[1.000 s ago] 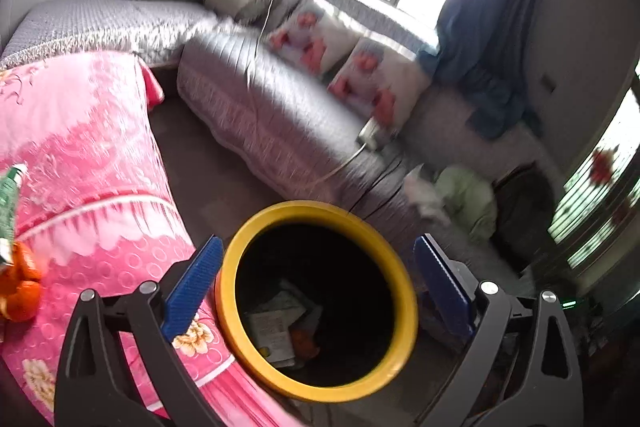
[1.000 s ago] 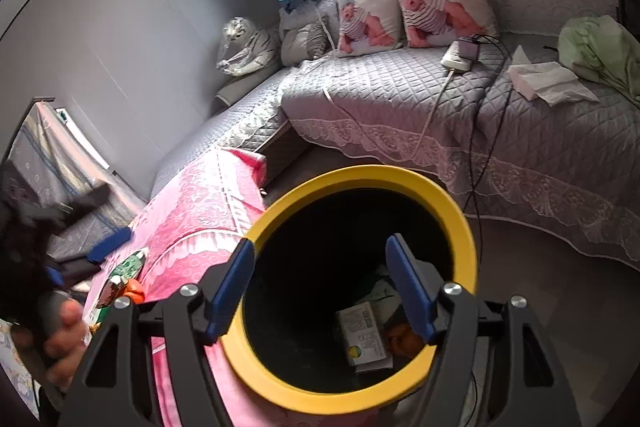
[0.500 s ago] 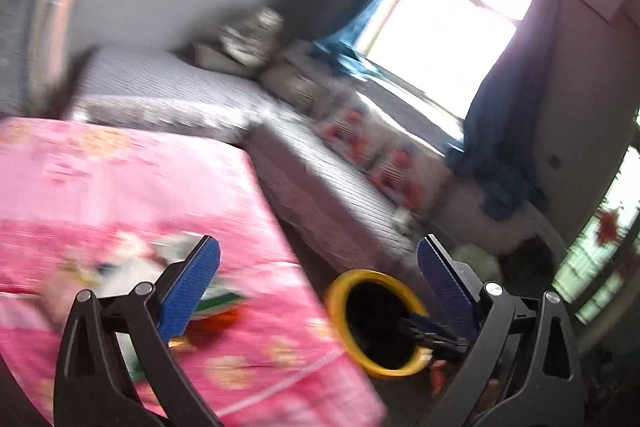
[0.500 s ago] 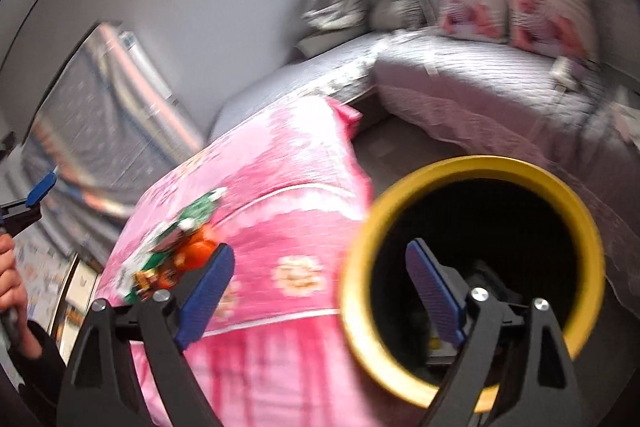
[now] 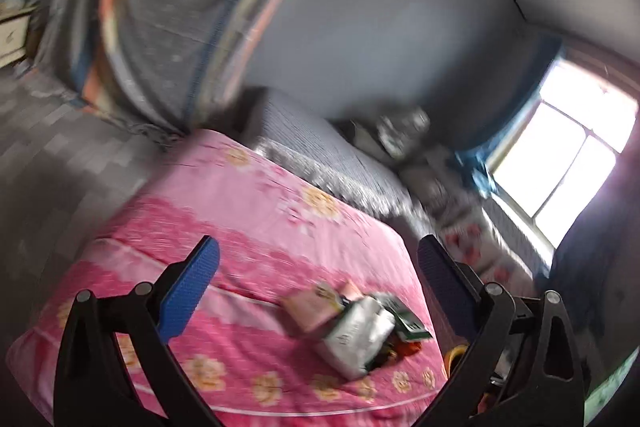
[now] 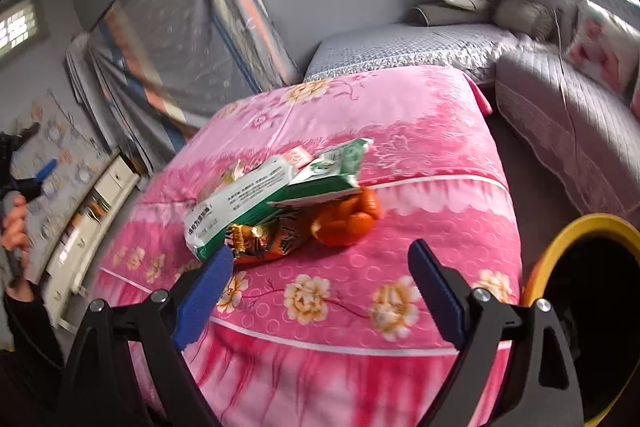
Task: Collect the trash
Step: 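Reach the right tool to the white-green milk carton and grasp it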
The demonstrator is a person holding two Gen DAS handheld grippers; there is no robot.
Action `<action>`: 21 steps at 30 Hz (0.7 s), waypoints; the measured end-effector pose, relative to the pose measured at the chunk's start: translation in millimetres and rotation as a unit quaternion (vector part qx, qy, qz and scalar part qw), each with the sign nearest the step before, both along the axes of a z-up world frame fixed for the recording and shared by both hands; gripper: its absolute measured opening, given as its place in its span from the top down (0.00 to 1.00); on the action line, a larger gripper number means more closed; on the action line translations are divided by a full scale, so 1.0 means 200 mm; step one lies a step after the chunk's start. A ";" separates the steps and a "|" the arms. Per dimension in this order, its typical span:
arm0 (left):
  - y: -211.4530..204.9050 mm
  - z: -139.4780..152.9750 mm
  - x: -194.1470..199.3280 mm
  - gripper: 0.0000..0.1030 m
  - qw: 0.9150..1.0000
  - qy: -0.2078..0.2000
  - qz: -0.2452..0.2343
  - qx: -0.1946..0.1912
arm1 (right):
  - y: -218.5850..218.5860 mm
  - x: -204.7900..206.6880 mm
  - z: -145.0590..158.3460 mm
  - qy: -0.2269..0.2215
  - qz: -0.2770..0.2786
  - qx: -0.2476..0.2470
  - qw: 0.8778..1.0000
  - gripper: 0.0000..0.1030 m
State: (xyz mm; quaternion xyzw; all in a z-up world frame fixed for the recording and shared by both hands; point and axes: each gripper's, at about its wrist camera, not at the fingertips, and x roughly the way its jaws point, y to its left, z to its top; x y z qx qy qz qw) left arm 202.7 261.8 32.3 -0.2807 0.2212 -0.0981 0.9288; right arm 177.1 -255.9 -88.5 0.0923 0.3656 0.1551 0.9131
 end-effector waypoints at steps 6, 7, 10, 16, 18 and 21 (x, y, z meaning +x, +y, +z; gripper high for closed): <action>0.26 -0.26 -0.09 0.08 0.998 0.044 0.047 -0.018 | 0.11 0.20 0.07 0.024 0.005 -0.075 0.997 0.17; 0.28 -0.31 -0.09 0.08 0.997 0.052 0.043 -0.026 | 0.13 0.26 0.10 0.034 0.015 -0.094 0.995 0.16; 0.28 -0.46 -0.06 0.08 0.995 0.077 0.017 -0.053 | 0.23 0.45 0.12 0.084 0.057 -0.128 0.986 0.16; 0.10 -0.60 0.01 0.08 0.994 0.092 -0.045 -0.041 | 0.33 0.79 0.02 0.229 0.084 -0.139 0.960 0.16; 0.03 -0.60 0.02 0.08 0.994 0.088 -0.060 -0.011 | 0.35 0.84 -0.02 0.250 0.077 -0.158 0.952 0.16; -0.08 -0.60 0.03 0.08 0.993 0.080 -0.082 0.038 | 0.38 0.90 -0.09 0.271 0.077 -0.162 0.946 0.16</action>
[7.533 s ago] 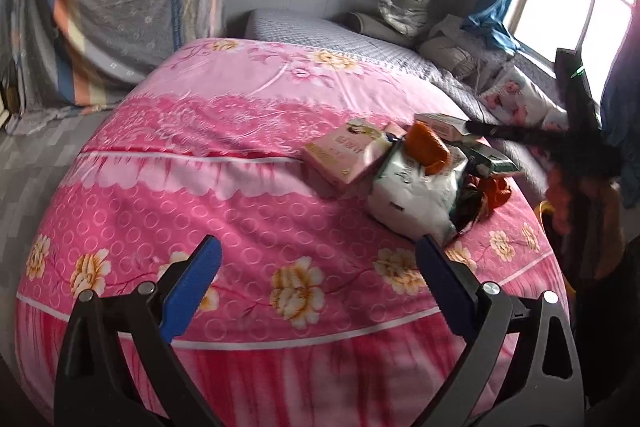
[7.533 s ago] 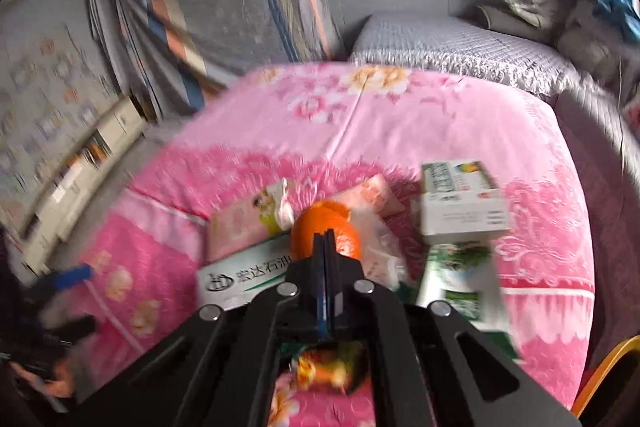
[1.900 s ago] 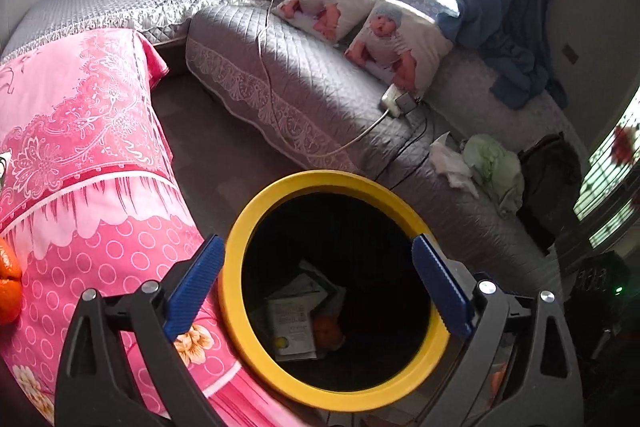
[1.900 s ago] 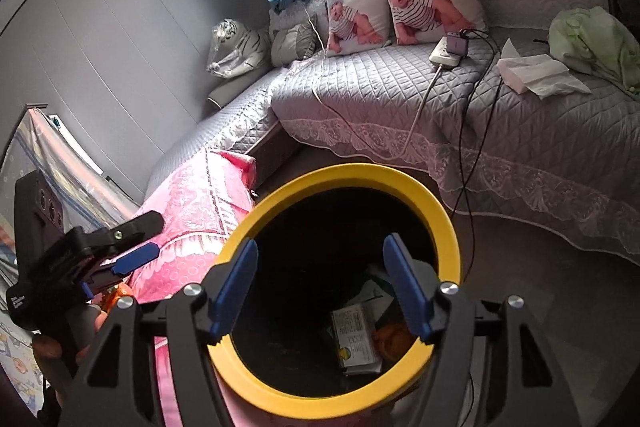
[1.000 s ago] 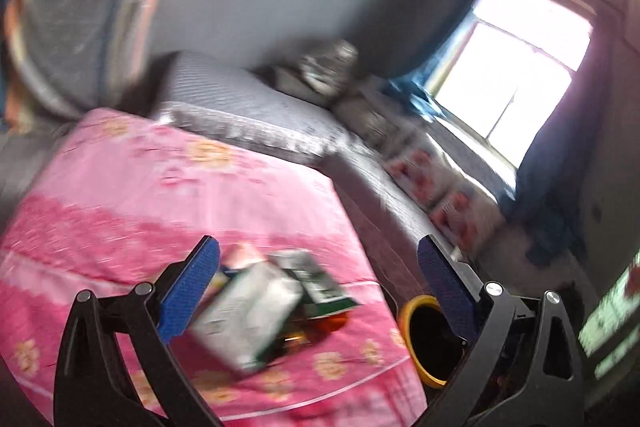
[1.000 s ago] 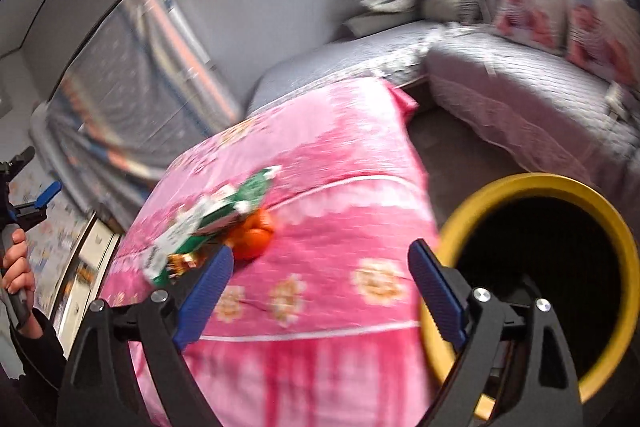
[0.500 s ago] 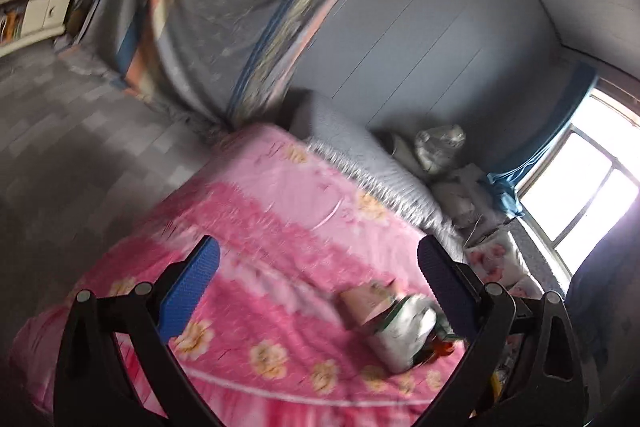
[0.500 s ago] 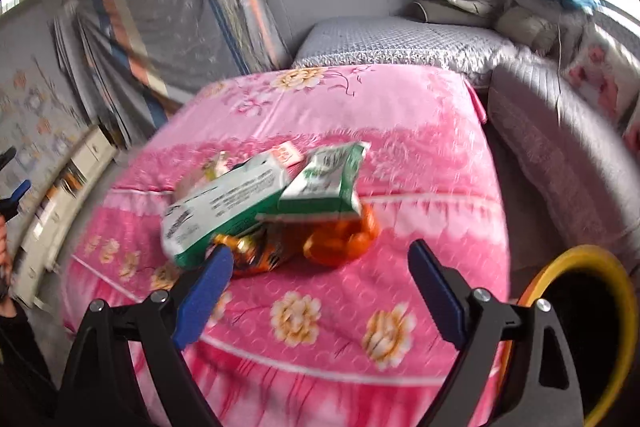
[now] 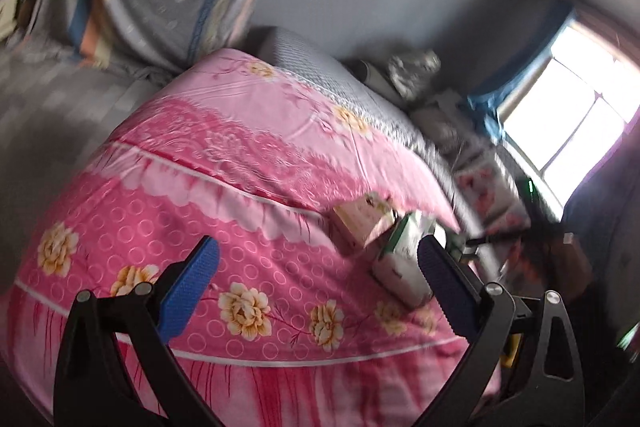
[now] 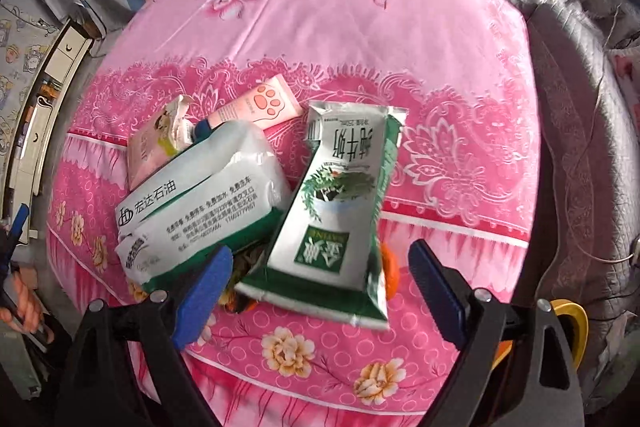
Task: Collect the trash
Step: 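Reach the right tool to the white-green milk carton and grasp it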
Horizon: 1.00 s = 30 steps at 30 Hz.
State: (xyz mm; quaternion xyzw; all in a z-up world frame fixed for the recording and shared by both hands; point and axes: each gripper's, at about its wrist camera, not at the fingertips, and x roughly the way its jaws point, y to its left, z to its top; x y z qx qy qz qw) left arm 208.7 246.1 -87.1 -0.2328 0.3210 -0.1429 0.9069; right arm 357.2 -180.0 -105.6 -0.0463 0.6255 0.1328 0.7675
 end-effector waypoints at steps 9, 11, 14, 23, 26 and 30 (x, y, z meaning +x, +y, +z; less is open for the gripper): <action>-0.15 -0.06 0.03 0.08 0.998 0.013 -0.044 0.035 | 0.04 0.11 -0.18 0.036 0.004 -0.030 0.999 0.35; -0.17 -0.06 0.03 0.08 0.998 0.015 -0.044 0.046 | 0.03 0.11 -0.20 0.037 0.005 -0.018 0.999 0.37; -0.22 -0.05 0.03 0.08 0.997 0.019 -0.050 0.057 | 0.00 0.08 -0.19 0.023 0.004 -0.003 1.000 0.38; -0.57 0.00 0.05 0.08 0.987 0.007 -0.112 0.115 | -0.30 -0.12 -0.07 -0.022 -0.019 0.035 0.999 0.38; -0.79 0.02 0.08 0.08 0.979 0.003 -0.157 0.133 | -0.44 -0.21 -0.01 -0.049 -0.034 0.049 0.997 0.38; -1.08 0.05 0.11 0.08 0.964 -0.005 -0.216 0.154 | -0.64 -0.38 0.06 -0.083 -0.067 0.084 0.991 0.38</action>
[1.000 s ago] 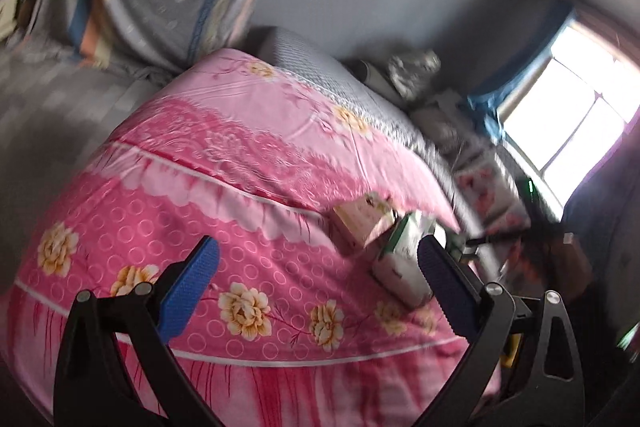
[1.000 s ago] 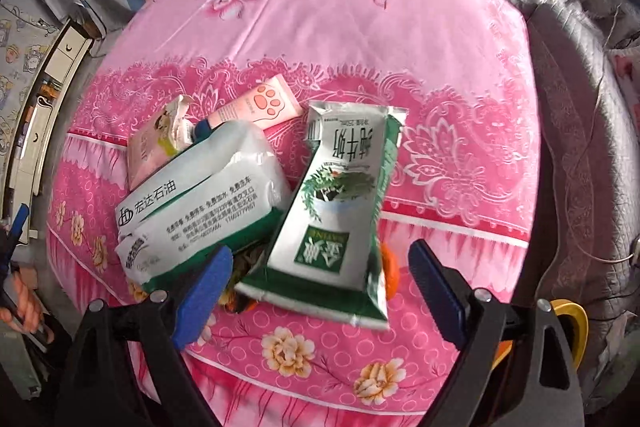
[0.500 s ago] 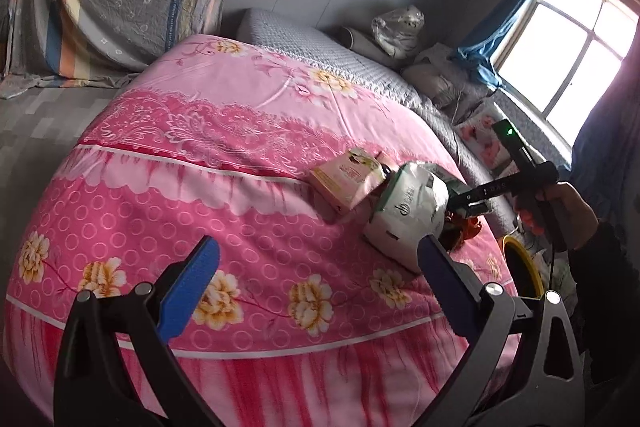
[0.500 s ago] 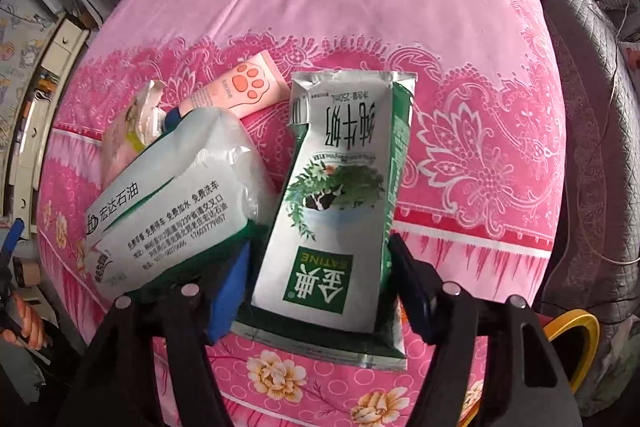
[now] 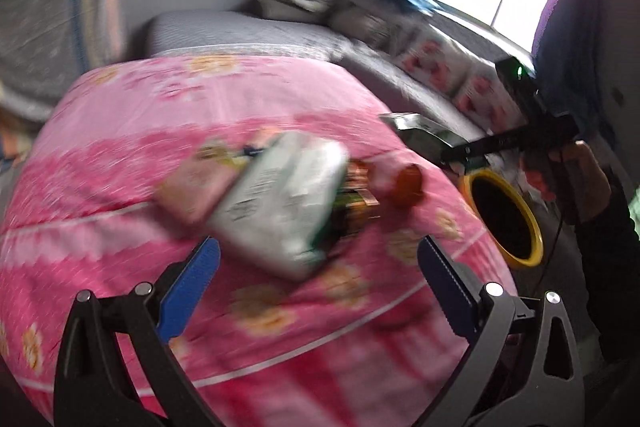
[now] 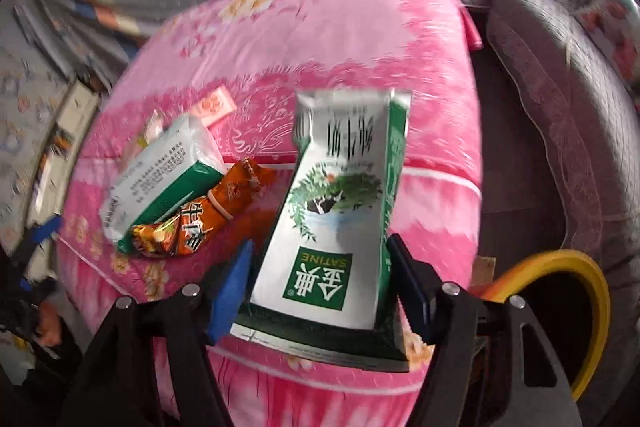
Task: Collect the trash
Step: 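Reach the right tool to the white-green milk carton and grasp it, then lift the milk carton off the bed with the right tool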
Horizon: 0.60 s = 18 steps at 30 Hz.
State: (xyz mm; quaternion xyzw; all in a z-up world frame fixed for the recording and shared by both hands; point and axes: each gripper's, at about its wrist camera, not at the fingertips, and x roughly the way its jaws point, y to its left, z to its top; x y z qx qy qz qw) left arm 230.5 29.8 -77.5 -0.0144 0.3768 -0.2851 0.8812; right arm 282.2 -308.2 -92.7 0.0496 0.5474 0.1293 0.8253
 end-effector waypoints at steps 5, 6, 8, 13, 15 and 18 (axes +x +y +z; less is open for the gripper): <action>-0.40 -0.02 0.05 0.08 0.997 -0.007 -0.067 0.047 | -0.25 -0.27 0.12 -0.077 -0.039 0.092 0.992 0.77; -0.45 -0.03 0.06 0.08 0.996 -0.006 -0.072 0.051 | -0.31 -0.33 0.13 -0.092 -0.050 0.110 0.988 0.79; -0.57 -0.05 0.12 0.08 0.995 0.008 -0.087 0.057 | -0.37 -0.38 0.15 -0.111 -0.061 0.115 0.985 0.91; -0.70 -0.07 0.18 0.08 0.992 0.013 -0.101 0.072 | -0.43 -0.45 0.09 -0.121 -0.042 0.132 0.983 0.89; -0.73 -0.06 0.19 0.08 0.992 0.013 -0.098 0.077 | -0.41 -0.46 0.08 -0.109 -0.021 0.146 0.983 0.66; -0.69 -0.03 0.21 0.08 0.994 0.018 -0.089 0.054 | -0.36 -0.47 0.03 -0.099 -0.029 0.140 0.985 0.21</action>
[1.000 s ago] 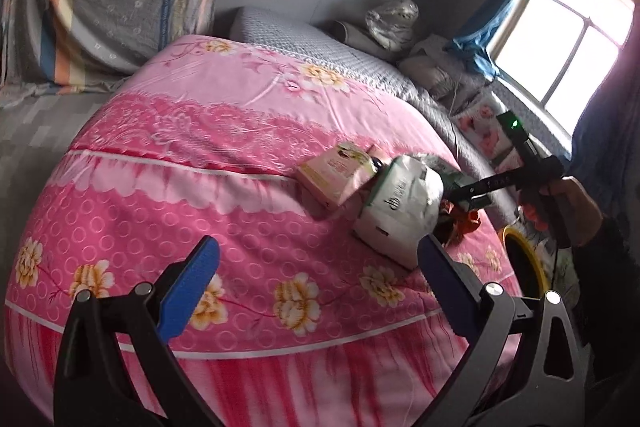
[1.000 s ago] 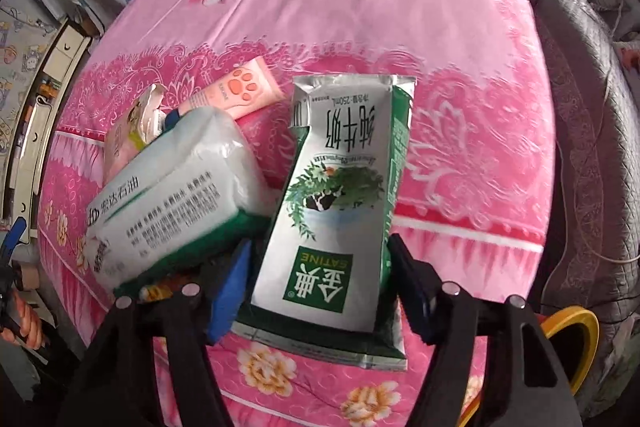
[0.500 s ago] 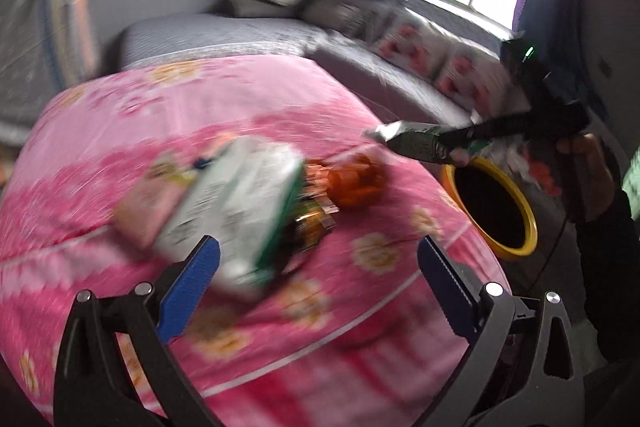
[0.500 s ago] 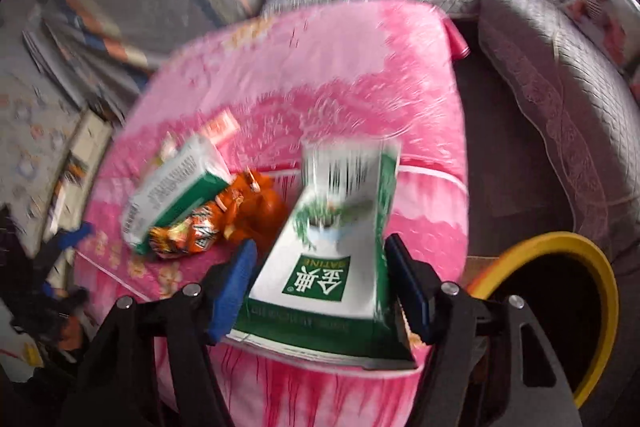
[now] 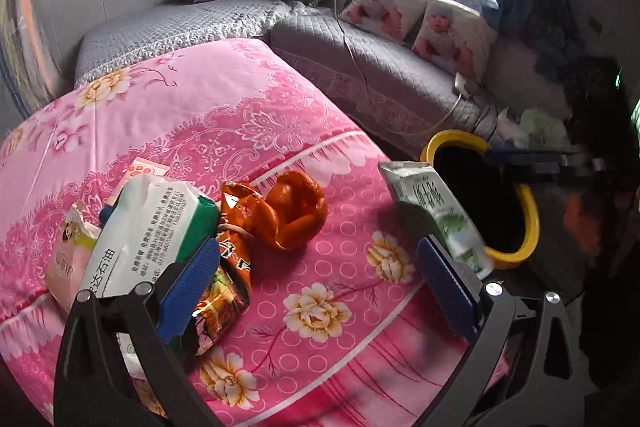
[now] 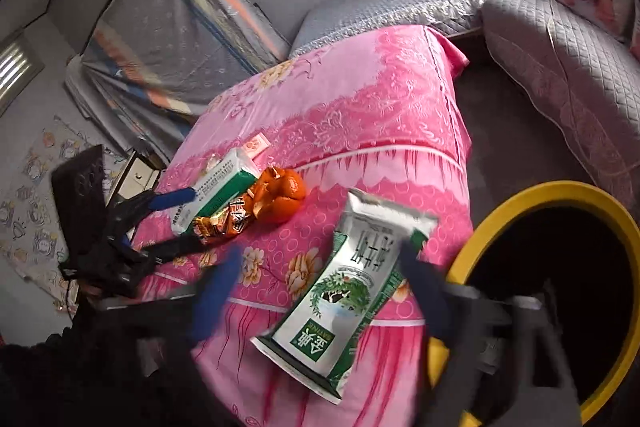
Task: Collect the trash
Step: 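Lift the milk carton off the bed with the right tool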
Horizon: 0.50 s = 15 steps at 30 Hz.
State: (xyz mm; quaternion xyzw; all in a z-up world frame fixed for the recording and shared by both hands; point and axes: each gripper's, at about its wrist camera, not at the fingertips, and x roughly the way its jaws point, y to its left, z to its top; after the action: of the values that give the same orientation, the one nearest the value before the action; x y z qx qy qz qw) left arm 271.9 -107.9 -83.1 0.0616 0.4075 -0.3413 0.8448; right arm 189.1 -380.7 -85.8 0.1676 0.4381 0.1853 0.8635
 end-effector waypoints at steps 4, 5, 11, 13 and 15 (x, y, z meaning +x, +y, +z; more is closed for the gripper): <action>0.08 0.02 0.01 0.08 1.000 -0.009 0.028 -0.005 | 0.16 0.03 -0.13 0.046 -0.013 -0.111 0.993 0.17; 0.10 0.01 0.00 0.08 0.999 -0.014 0.029 0.000 | 0.18 0.04 -0.16 0.056 -0.012 -0.117 0.991 0.17; 0.11 -0.04 0.02 0.08 0.998 -0.030 0.026 0.043 | 0.29 0.11 -0.30 0.088 -0.017 -0.155 0.984 0.22; 0.09 -0.05 0.03 0.08 0.998 -0.028 0.020 0.047 | 0.30 0.13 -0.33 0.098 -0.015 -0.159 0.982 0.33; 0.06 -0.06 0.02 0.08 0.998 -0.033 0.015 0.058 | 0.31 0.14 -0.36 0.105 -0.014 -0.151 0.983 0.40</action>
State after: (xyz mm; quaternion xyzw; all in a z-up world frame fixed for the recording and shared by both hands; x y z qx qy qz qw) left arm 276.5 -95.8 -95.8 0.1152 0.3992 -0.3019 0.8580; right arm 217.9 -319.2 -157.9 0.0594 0.5473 0.0865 0.8303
